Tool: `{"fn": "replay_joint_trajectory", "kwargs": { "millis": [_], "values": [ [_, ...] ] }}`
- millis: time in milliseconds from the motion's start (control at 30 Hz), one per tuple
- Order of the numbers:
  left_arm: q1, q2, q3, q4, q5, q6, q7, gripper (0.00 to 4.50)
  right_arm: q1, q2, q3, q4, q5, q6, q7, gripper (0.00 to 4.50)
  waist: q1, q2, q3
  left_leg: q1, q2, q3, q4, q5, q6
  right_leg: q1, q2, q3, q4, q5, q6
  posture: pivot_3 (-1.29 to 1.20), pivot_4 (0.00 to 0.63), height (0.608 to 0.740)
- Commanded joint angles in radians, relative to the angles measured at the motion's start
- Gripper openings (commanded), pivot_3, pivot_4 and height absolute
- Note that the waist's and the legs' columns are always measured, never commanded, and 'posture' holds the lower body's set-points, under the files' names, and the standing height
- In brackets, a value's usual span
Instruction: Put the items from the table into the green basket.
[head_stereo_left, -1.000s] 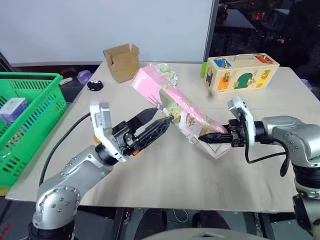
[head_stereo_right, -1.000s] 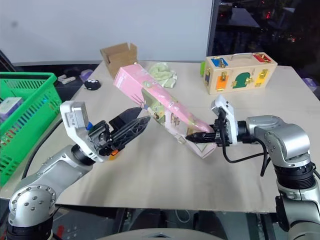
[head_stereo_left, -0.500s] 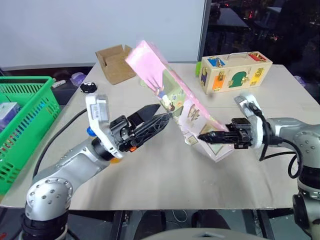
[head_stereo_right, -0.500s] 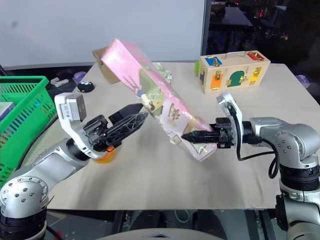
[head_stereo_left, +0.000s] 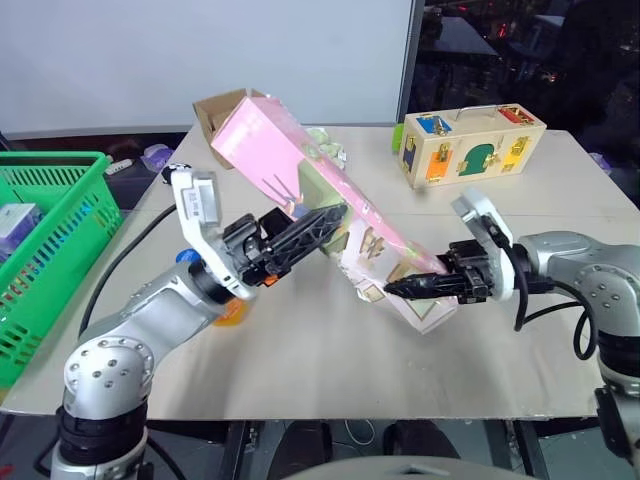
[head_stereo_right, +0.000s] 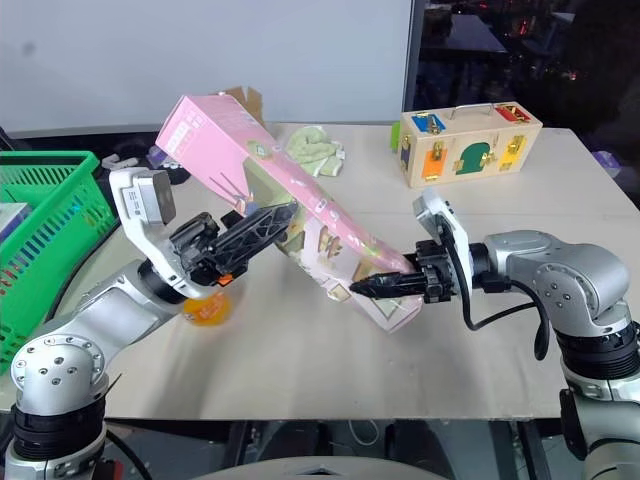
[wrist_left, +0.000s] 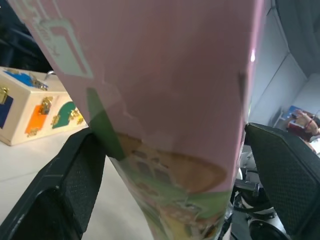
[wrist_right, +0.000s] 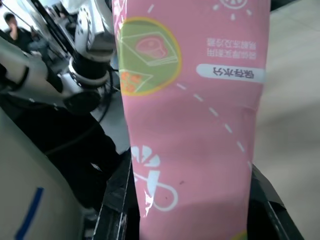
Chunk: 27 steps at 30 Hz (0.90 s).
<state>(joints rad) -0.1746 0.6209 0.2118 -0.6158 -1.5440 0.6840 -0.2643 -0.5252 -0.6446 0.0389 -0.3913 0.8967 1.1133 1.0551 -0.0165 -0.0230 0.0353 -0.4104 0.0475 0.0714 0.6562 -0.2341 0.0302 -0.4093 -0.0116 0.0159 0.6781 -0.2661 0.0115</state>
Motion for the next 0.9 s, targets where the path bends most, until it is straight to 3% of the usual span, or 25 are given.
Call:
{"fn": "replay_joint_trajectory", "kwargs": {
  "millis": [33,67,233,267,567,700,900],
  "values": [
    [-0.019,0.001,0.018,-0.005,-0.029,-0.010,-0.009,4.50,-0.013,0.004,0.029,-0.007,0.020,-0.026,0.037,1.17,0.001,0.000,0.000,0.000,0.000,0.000,0.000,0.000,0.000,0.000,0.000,0.000,0.000,0.000,0.000,-0.01,0.000,0.740],
    [-0.015,0.001,0.023,-0.003,-0.034,-0.011,-0.009,3.97,-0.013,0.004,0.030,-0.003,0.024,-0.029,0.038,1.86,0.001,0.000,0.000,0.000,0.000,0.000,0.000,0.000,0.000,0.000,0.000,0.000,0.000,0.000,0.000,-0.01,0.000,0.740],
    [-0.005,0.003,0.030,-0.006,-0.050,-0.012,-0.006,1.87,-0.001,0.012,0.022,-0.006,0.034,-0.051,0.031,4.05,0.002,0.000,0.000,0.000,0.000,0.000,0.000,0.000,0.000,0.000,0.000,0.000,0.000,0.000,0.000,-0.01,0.000,0.740],
    [-0.004,0.002,0.029,-0.008,-0.050,-0.013,-0.005,1.82,0.003,0.015,0.021,-0.011,0.032,-0.058,0.024,4.45,0.002,0.000,0.000,0.000,0.000,0.000,0.000,0.000,0.000,0.000,0.000,0.000,0.000,0.000,0.000,-0.01,0.000,0.740],
    [-0.005,0.004,0.066,0.001,-0.041,-0.033,0.019,1.82,0.051,0.043,-0.006,-0.017,-0.039,-0.161,-0.093,4.45,0.003,0.000,0.000,0.000,0.000,0.000,0.000,0.000,0.000,0.000,0.000,0.000,0.000,0.000,0.000,0.01,0.000,0.740],
    [-0.043,0.027,0.157,0.028,-0.058,-0.075,0.084,1.82,0.091,0.028,-0.034,-0.032,-0.107,-0.269,-0.120,4.45,0.005,0.000,0.000,0.000,0.000,0.000,0.000,0.000,0.000,0.000,0.000,0.000,0.000,0.000,0.000,0.03,0.000,0.740],
    [-0.072,0.062,0.320,0.066,-0.073,-0.139,0.221,1.82,0.015,0.170,0.008,-0.051,-0.209,-0.396,-0.274,4.45,0.005,-0.001,0.000,0.001,0.001,0.000,0.000,0.000,0.000,0.000,0.001,0.001,0.001,0.000,0.000,0.09,0.000,0.740]
  ]
}}
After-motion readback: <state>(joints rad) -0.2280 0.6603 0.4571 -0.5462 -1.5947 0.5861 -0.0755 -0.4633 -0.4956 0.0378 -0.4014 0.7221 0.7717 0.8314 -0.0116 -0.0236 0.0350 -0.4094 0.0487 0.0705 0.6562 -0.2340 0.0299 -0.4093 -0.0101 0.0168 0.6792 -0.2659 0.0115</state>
